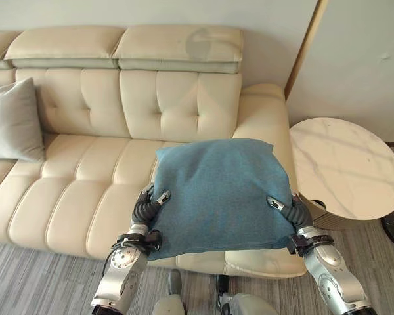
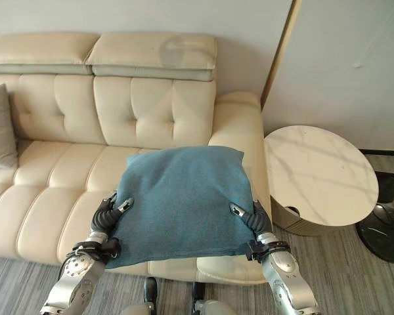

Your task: Pick up all the scattered cushions and arrange them neatly on the sofa.

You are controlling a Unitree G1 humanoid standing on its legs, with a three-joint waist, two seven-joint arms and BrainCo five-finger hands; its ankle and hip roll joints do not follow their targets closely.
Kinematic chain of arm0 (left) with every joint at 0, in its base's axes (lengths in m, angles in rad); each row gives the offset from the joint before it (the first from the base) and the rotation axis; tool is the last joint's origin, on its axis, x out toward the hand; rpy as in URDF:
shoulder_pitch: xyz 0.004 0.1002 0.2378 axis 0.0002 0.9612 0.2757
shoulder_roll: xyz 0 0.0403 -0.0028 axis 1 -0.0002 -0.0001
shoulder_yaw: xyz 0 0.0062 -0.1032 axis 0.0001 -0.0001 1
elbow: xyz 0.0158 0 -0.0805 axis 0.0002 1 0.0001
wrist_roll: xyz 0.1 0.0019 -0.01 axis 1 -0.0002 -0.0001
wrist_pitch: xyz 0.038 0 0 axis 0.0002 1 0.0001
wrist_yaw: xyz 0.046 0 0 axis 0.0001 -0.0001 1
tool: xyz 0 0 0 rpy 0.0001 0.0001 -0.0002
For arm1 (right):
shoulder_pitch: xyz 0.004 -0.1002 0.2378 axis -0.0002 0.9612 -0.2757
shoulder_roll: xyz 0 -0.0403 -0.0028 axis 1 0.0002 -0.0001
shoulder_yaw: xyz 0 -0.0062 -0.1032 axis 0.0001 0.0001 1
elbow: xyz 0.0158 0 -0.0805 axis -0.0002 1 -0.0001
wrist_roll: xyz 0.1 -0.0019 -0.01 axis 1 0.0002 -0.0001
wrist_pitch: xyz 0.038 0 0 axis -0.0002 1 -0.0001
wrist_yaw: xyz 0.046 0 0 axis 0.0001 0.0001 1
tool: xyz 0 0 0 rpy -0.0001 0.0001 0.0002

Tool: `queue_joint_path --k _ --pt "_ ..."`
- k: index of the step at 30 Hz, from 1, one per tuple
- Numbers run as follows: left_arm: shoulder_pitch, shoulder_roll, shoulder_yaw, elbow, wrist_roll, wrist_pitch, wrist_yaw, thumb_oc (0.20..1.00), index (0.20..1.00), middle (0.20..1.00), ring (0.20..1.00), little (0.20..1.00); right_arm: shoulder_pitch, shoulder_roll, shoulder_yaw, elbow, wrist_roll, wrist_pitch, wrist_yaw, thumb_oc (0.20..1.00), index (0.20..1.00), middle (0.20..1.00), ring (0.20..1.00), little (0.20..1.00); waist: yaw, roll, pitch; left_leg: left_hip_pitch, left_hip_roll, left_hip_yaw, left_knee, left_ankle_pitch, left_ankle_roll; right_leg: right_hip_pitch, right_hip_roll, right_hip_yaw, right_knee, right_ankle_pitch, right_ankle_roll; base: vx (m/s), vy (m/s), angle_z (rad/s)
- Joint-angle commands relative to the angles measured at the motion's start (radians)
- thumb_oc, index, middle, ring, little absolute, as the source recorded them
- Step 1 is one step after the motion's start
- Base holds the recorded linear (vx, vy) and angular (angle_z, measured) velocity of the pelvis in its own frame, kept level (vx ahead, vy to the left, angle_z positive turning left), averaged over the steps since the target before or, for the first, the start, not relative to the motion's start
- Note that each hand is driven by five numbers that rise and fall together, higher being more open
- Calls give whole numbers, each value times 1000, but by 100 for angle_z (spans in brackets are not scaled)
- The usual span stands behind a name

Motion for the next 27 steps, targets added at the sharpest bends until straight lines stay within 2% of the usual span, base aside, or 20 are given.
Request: queue_joint_path --k 1,2,3,6,8,12,13,18,19,21,23,24,25,27 --pt "-48 9 -5 -99 33 -93 -22 200 200 200 200 200 -77 54 -29 -87 -29 -92 8 200 200 200 200 200 32 6 -27 8 -41 -15 -32 18 18 -3 -105 44 28 -95 173 169 387 -32" --pt "-53 7 -6 -93 34 -93 -22 200 200 200 200 200 -81 57 -30 -82 -41 -93 8 200 200 200 200 200 32 13 -28 18 -37 -11 -39 23 17 2 -109 52 36 -104 177 224 480 -10" --pt "-46 13 -9 -91 35 -89 -29 200 200 200 200 200 -85 65 -24 -74 -62 -86 10 200 200 200 200 200 32 14 -35 30 -51 -6 -32 18 33 8 -129 71 49 -103 186 250 471 -53" --pt "-44 55 13 -94 52 -87 -33 200 200 200 200 200 -127 97 0 -69 -93 -80 25 200 200 200 200 200 47 -4 -45 48 -78 46 -3 -19 73 -17 -181 133 79 -88 216 152 314 -81" --pt "-49 66 25 -88 59 -90 -25 200 200 200 200 200 -155 114 18 -57 -104 -79 23 200 200 200 200 200 58 -11 -46 46 -83 73 14 -36 84 -33 -193 148 77 -71 228 36 137 -48" --pt "-64 83 48 -79 75 -106 13 200 200 200 200 200 -220 133 57 -42 -124 -90 12 200 200 200 200 200 74 -17 -44 33 -81 108 34 -54 93 -66 -205 144 74 -48 242 3 66 -43" --pt "-106 97 56 -60 102 -122 66 200 200 200 200 200 -290 143 89 -35 -154 -103 -13 200 200 200 200 200 87 -20 -30 9 -77 120 49 -62 96 -95 -213 130 72 -30 248 -29 23 -60" --pt "-247 97 30 -5 140 -161 169 200 200 200 200 200 -470 168 147 9 -200 -132 -91 200 200 200 200 200 100 -17 5 -68 -86 118 65 -61 96 -158 -224 109 55 3 246 -89 1 -10" --pt "-294 98 22 14 152 -171 202 200 200 200 200 200 -531 177 160 24 -220 -141 -120 200 200 200 200 200 102 -16 12 -90 -89 118 68 -58 94 -176 -227 105 51 12 245 -66 -11 11" --pt "-545 140 -23 109 195 -212 334 200 200 200 200 200 -802 182 203 116 -294 -159 -238 200 200 200 200 200 110 -11 30 -161 -103 105 63 -40 87 -243 -223 99 37 34 239 -88 -31 0" --pt "-702 170 -42 167 214 -234 405 200 200 200 200 200 -954 176 217 185 -315 -170 -289 200 200 200 200 200 114 -13 43 -198 -107 95 57 -18 79 -283 -224 95 34 44 240 -71 -36 7" --pt "-835 204 -67 219 233 -240 452 200 200 200 200 200 -1080 162 221 247 -337 -171 -340 200 200 200 200 200 117 -14 52 -228 -105 83 51 -4 73 -315 -222 94 32 49 240 -71 -85 7" --pt "-1075 264 -116 342 272 -233 532 200 200 200 200 200 -1284 130 213 387 -338 -177 -428 200 200 200 200 200 125 -10 67 -279 -102 57 32 19 62 -369 -217 84 35 49 241 -51 -80 0" --pt "-1147 277 -139 387 277 -231 549 200 200 200 200 200 -1339 132 218 428 -332 -182 -447 200 200 200 200 200 128 -7 70 -291 -102 50 23 28 59 -384 -215 83 36 48 241 -30 -45 11"
